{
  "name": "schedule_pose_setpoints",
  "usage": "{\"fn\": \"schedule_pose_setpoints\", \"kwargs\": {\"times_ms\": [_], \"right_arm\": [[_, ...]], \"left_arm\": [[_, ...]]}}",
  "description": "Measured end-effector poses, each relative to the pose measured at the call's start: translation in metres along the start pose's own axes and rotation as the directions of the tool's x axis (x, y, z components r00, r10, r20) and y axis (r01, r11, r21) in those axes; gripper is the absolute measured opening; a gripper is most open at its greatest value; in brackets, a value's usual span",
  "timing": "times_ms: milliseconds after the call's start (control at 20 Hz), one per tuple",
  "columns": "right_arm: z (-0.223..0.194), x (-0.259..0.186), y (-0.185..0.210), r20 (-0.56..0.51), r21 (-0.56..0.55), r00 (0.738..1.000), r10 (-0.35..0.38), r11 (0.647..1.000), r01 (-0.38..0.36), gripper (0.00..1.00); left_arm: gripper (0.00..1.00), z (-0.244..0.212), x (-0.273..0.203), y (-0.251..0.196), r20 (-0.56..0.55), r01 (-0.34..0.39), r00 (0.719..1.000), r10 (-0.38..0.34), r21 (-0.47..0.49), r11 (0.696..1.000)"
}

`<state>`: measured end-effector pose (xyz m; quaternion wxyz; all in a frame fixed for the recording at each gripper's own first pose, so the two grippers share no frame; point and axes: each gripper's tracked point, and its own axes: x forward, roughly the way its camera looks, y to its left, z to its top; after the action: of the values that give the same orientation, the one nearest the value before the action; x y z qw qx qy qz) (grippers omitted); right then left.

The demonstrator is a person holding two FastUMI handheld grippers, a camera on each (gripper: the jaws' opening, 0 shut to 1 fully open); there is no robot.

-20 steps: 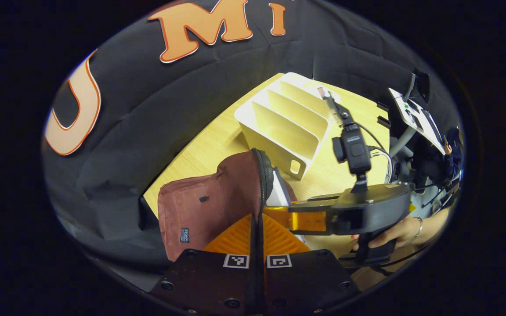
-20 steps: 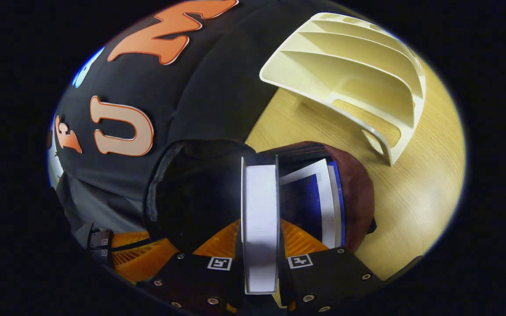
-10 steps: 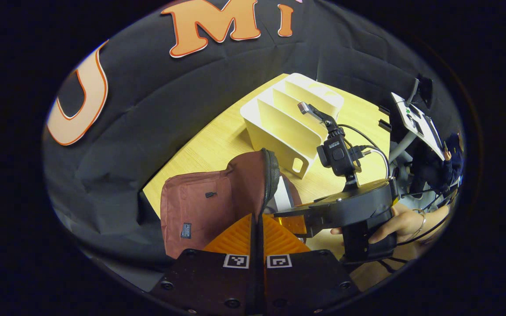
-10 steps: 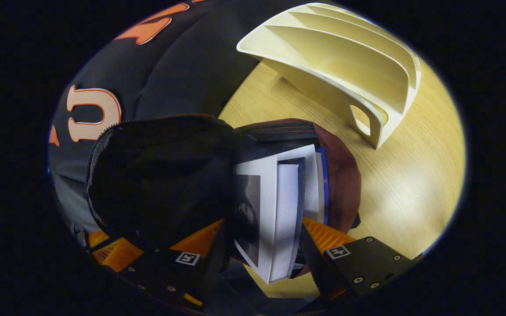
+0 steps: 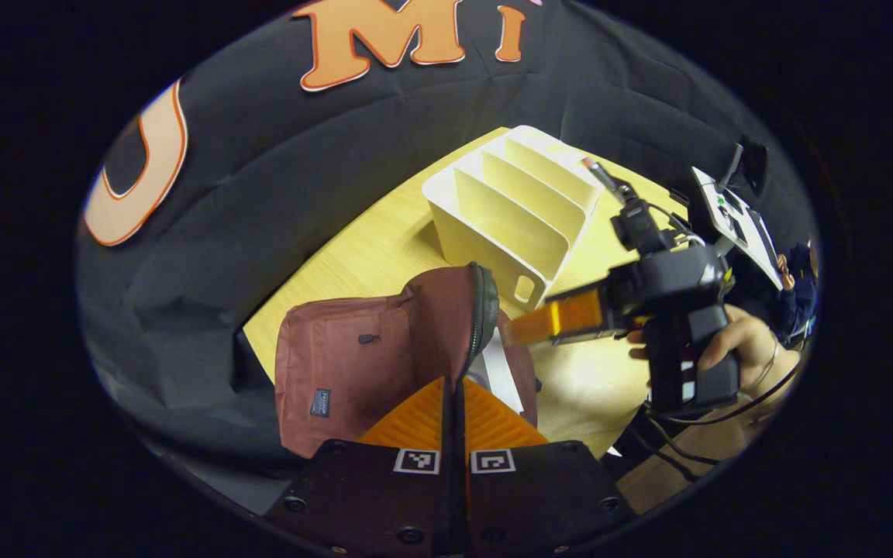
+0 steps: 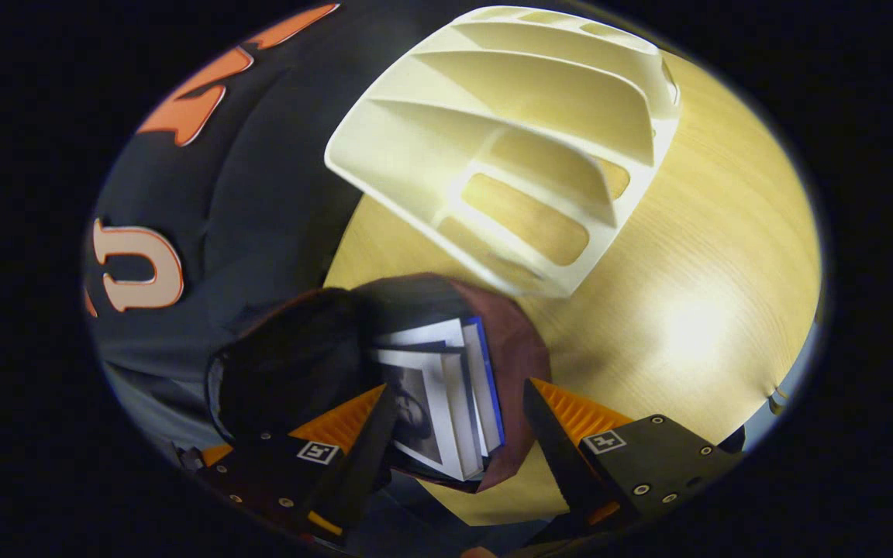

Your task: Open the schoolbag, grab two books from the bookshelf and put them into the schoolbag.

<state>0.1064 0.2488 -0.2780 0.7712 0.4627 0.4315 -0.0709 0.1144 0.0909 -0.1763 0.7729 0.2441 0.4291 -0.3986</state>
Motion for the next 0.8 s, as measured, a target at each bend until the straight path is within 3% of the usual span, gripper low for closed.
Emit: {"fn": "schedule_pose_setpoints", "kwargs": {"times_ms": [200, 400, 450, 500, 700, 750, 800], "right_arm": [[0.055, -0.036, -0.038, 0.053, 0.04, 0.999, -0.005, 0.999, 0.003, 0.97], [0.097, -0.065, -0.084, 0.023, -0.005, 0.999, -0.031, 1.0, 0.031, 0.98], [0.108, -0.071, -0.095, 0.007, -0.022, 0.999, -0.038, 0.999, 0.038, 0.98], [0.109, -0.077, -0.099, -0.011, -0.046, 0.999, -0.047, 0.998, 0.046, 0.98], [0.14, -0.103, -0.133, -0.086, -0.194, 0.993, -0.087, 0.979, 0.069, 0.98], [0.148, -0.11, -0.138, -0.092, -0.237, 0.991, -0.092, 0.969, 0.068, 0.98], [0.155, -0.118, -0.142, -0.097, -0.279, 0.991, -0.095, 0.958, 0.065, 0.98]], "left_arm": [[0.01, -0.009, 0.013, -0.006, -0.017, 0.006, 1.0, -0.007, -0.072, 0.997], [0.08, -0.011, 0.021, -0.032, -0.037, 0.036, 0.998, -0.042, -0.158, 0.987], [0.19, -0.011, 0.026, -0.041, -0.038, 0.041, 0.998, -0.048, -0.183, 0.982], [0.2, -0.009, 0.028, -0.049, -0.033, 0.039, 0.998, -0.047, -0.211, 0.977], [0.82, 0.006, 0.039, -0.087, 0.013, 0.015, 1.0, -0.011, -0.365, 0.931], [0.89, 0.011, 0.042, -0.1, 0.033, 0.014, 0.999, -0.001, -0.411, 0.911], [0.89, 0.022, 0.041, -0.111, 0.053, 0.007, 0.998, 0.02, -0.456, 0.89]]}}
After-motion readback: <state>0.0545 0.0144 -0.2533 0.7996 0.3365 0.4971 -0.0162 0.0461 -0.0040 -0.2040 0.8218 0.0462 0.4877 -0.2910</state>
